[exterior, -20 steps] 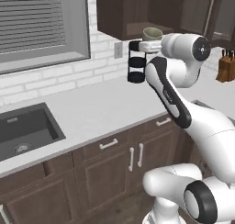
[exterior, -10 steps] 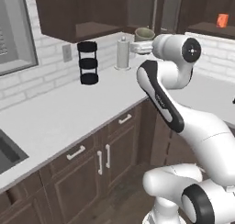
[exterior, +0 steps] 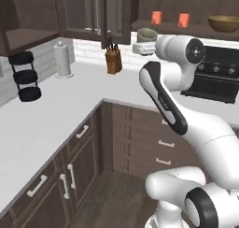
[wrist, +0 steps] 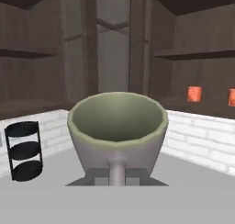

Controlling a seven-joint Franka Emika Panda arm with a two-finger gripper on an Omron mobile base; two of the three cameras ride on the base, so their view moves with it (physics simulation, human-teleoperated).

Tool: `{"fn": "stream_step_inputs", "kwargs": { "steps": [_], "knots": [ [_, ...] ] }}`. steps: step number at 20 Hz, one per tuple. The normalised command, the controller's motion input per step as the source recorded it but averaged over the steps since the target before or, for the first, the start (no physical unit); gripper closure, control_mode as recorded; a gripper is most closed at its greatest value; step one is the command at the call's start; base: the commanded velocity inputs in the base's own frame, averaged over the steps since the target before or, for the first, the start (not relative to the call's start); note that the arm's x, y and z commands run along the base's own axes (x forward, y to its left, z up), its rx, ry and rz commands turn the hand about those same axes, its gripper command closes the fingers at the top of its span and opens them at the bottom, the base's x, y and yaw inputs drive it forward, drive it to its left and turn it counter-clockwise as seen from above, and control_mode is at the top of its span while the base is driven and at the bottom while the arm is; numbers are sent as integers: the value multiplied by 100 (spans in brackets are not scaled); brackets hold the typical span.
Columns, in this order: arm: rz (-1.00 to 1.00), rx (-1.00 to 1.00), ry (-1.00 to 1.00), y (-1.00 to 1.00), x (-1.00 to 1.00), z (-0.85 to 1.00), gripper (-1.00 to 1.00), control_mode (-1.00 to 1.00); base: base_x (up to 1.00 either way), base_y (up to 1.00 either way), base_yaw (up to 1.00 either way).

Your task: Gather all objects into one cabinet and sort the glasses and bowls to opposite sides.

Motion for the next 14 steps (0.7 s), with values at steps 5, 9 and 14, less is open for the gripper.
{"fn": "stream_step_inputs", "kwargs": {
  "steps": [5,9,14],
  "knots": [
    [0,0,0,0,0,0,100,100,-19,0,-57],
    [0,0,0,0,0,0,100,100,-8,0,-52],
    [0,0,0,0,0,0,100,100,2,0,-15]
  ]
}}
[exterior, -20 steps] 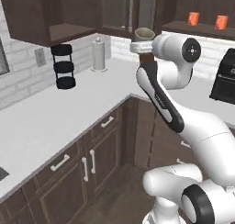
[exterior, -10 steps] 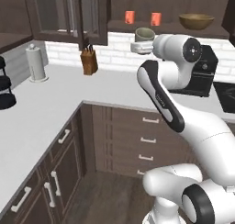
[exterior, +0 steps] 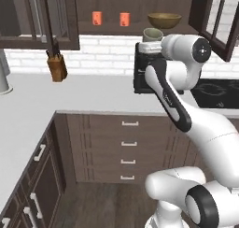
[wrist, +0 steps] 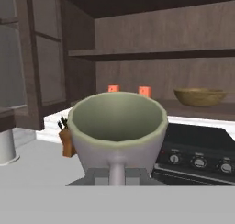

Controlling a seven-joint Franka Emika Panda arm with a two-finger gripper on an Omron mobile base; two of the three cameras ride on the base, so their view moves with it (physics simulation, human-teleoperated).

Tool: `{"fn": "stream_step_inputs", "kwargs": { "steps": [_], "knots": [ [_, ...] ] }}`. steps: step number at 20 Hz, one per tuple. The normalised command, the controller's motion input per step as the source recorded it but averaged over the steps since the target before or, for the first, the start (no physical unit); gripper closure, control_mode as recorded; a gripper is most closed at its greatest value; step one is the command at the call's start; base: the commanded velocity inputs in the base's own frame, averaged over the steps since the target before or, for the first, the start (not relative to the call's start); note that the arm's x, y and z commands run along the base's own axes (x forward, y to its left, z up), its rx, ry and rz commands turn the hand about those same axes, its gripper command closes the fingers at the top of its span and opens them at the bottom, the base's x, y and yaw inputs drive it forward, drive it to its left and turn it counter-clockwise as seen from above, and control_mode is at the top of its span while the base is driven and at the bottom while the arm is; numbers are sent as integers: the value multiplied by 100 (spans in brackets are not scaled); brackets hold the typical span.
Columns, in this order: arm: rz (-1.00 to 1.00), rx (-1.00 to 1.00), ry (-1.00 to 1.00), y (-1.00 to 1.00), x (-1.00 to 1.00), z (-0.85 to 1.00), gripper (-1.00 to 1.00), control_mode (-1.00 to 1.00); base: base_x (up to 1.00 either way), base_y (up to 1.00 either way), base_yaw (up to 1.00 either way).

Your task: Gather all objects into one cabinet and sort the glasses and bowls to opposite sides.

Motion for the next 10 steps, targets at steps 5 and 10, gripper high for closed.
{"fn": "stream_step_inputs", "kwargs": {
  "steps": [5,10],
  "knots": [
    [0,0,0,0,0,0,100,100,59,32,-12],
    [0,0,0,0,0,0,100,100,100,39,-17]
  ]
}}
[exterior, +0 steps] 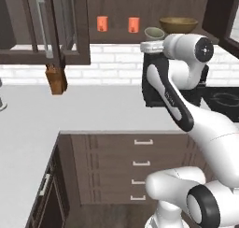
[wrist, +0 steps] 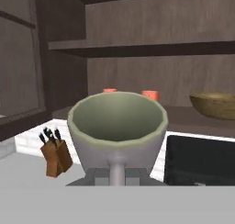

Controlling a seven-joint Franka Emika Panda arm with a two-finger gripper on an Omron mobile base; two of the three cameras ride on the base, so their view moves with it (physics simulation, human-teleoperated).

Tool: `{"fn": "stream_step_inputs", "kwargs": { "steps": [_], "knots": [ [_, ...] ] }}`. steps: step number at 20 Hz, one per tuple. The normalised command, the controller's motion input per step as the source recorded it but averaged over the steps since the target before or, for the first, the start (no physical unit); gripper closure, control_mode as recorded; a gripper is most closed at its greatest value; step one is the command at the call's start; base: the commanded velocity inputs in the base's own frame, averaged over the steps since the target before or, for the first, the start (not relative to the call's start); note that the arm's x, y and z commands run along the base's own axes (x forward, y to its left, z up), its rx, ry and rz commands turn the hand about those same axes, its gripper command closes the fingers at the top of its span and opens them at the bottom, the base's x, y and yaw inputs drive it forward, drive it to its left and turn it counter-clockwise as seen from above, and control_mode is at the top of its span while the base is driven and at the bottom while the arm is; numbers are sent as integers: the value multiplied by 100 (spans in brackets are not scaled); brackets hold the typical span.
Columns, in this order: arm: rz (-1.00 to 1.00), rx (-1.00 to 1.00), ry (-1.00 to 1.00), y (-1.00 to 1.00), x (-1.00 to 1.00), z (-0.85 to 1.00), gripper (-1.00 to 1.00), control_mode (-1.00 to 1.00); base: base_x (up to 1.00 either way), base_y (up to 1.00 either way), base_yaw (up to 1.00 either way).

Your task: Gather all objects into one cabinet and sort the glasses and bowls to opposite sides.

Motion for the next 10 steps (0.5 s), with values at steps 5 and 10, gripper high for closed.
{"fn": "stream_step_inputs", "kwargs": {
  "steps": [5,10],
  "knots": [
    [0,0,0,0,0,0,100,100,100,28,-20],
    [0,0,0,0,0,0,100,100,94,4,-24]
  ]
}}
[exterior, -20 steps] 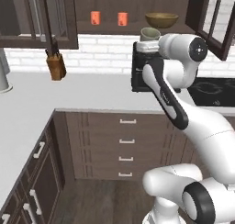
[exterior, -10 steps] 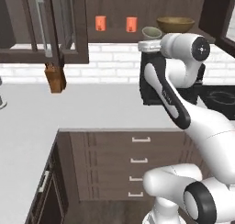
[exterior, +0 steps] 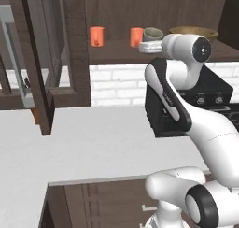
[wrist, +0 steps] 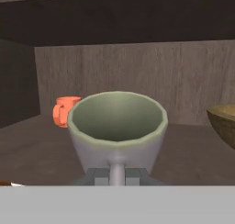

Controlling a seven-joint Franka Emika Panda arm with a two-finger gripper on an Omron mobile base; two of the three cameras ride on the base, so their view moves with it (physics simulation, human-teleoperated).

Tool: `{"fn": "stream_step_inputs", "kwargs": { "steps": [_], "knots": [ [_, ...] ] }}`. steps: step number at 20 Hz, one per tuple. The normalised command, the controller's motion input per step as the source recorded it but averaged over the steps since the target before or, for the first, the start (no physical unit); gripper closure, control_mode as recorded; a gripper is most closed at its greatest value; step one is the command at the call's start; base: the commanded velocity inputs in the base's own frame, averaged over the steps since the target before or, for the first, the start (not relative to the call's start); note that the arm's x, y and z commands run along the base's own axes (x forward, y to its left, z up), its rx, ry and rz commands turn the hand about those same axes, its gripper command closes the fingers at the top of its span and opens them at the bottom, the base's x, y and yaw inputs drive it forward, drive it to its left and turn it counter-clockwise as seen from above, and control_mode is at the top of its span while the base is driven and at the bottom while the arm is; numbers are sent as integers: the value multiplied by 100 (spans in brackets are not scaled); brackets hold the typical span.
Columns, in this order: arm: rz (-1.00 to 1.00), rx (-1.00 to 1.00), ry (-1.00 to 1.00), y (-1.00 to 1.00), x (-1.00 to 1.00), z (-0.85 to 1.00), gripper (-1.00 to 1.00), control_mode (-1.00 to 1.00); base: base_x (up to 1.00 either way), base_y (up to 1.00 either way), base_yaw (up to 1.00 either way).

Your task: Gather all objects into one cabinet and sort the glasses and bowls to opposite sides.

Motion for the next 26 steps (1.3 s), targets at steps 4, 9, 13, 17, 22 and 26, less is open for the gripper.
{"fn": "stream_step_inputs", "kwargs": {
  "steps": [4,9,13,17,22,26],
  "knots": [
    [0,0,0,0,0,0,100,100,59,9,-18],
    [0,0,0,0,0,0,100,100,3,0,-1],
    [0,0,0,0,0,0,100,100,3,0,0],
    [0,0,0,0,0,0,100,100,7,0,0],
    [0,0,0,0,0,0,100,-100,1,0,0],
    [0,0,0,7,0,0,100,-100,0,0,0]
  ]
}}
